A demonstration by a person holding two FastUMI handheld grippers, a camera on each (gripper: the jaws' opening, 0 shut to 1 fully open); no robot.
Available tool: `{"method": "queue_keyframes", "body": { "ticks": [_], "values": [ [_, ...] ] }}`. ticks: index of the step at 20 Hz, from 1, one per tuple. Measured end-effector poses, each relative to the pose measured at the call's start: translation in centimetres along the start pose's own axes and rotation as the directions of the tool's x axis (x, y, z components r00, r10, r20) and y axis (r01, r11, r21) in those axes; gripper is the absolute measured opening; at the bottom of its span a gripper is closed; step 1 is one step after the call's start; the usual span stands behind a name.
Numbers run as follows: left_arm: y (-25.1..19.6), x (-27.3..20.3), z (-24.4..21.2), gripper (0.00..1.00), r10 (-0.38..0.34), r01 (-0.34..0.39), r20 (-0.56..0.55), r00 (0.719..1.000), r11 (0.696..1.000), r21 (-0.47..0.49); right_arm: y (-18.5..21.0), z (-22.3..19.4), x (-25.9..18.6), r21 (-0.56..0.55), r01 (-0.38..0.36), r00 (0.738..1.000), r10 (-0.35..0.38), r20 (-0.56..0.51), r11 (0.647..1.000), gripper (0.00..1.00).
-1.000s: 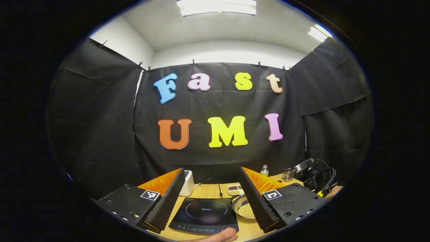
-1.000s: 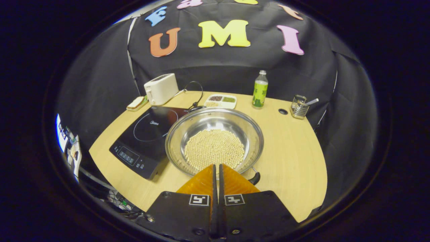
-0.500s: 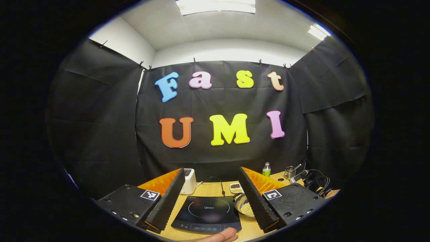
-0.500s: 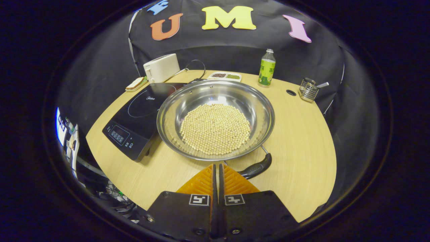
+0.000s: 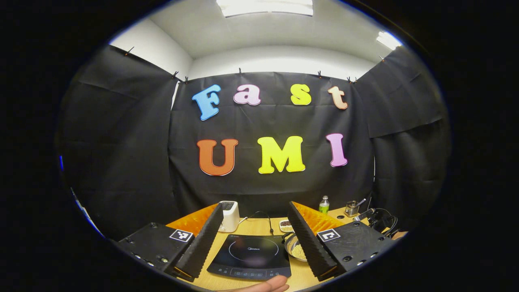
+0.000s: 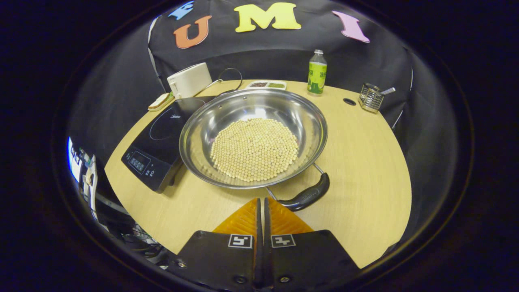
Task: First push the handle of the pot to place it horizontally, then grasp the pot with both hands and set it on the induction cooktop.
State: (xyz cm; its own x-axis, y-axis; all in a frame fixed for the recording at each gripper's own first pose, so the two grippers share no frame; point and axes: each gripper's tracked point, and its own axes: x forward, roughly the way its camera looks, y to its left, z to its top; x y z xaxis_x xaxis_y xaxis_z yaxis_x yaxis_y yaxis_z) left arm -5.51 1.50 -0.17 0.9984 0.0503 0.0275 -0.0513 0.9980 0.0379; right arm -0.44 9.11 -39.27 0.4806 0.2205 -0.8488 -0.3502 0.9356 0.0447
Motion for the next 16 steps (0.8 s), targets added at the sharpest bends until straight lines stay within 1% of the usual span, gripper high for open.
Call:
{"method": "queue_keyframes", "body": {
  "ticks": [5,7,12,16],
  "values": [
    [-0.4,0.5,-0.6,0.95,0.004,-0.004,-0.014,1.0,1.0,-0.002,-2.1,0.4,0.4,0.023,0.028,1.0,-0.028,0.004,0.999,0.04],
    [-0.4,0.7,-0.7,0.95,0.016,-0.016,-0.014,1.0,1.0,-0.007,-2.9,0.6,0.5,0.027,0.04,0.999,-0.04,0.004,0.999,0.04],
    [0.0,0.9,-0.6,0.95,0.03,-0.03,-0.002,1.0,0.999,-0.025,-4.5,1.1,0.9,0.058,0.049,0.999,-0.049,0.006,0.997,0.04],
    [0.1,0.9,-0.6,0.95,0.021,-0.021,0.013,1.0,0.999,-0.026,-6.2,1.9,1.5,0.051,0.089,0.996,-0.09,0.015,0.995,0.04]
  ]
}}
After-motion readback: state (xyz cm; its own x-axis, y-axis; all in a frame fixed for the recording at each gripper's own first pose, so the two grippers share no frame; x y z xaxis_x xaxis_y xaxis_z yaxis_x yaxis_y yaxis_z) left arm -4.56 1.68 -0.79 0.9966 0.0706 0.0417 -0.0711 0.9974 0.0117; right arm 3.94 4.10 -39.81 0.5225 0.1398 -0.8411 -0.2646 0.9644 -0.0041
